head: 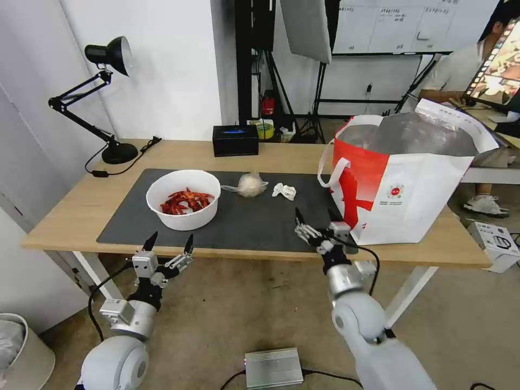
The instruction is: Pick up the trash from the table and place it into the takeout bag.
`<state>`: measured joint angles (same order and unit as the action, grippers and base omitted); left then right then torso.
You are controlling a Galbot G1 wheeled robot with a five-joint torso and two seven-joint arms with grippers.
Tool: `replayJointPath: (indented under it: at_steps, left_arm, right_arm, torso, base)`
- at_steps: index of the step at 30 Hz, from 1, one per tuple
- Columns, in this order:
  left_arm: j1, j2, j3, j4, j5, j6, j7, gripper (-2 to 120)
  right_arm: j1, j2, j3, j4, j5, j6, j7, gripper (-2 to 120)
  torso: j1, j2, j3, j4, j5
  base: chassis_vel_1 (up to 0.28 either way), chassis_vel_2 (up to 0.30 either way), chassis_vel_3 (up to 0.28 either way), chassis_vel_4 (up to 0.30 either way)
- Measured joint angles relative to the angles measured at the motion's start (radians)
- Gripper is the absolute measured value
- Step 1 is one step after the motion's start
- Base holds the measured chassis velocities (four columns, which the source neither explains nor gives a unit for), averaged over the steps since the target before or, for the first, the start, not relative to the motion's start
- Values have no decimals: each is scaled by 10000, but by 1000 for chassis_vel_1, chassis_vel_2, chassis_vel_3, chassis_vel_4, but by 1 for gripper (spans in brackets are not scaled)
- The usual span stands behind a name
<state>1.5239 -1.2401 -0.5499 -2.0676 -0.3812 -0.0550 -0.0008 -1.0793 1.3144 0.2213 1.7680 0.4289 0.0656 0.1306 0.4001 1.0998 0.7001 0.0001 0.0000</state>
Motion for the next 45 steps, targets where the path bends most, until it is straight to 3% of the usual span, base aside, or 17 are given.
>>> replayJointPath:
  at_steps: [25,39,45]
  left_arm:
    - [172,-524,-157,-91,232,-21,7,100]
    - [236,-575,-196,-81,271,-22,12,100]
    - [240,-581,-216,-70,269,-22,21,100]
  right_arm:
    - [4047,447,-1585,-3689,1029,-835,972,100]
    - [5748,342,-2354,-4267,2651,-3704,2895,100]
    - [6109,281,-2650,-4584,2958,-4234,3082,100]
  torso:
    - [0,0,-1,-1,0]
    - [-1,1,-1,-2,0]
    - [-1,1,-2,-1,0]
  base:
    - [0,0,0,0]
    - [0,0,0,0]
    - [0,0,0,0]
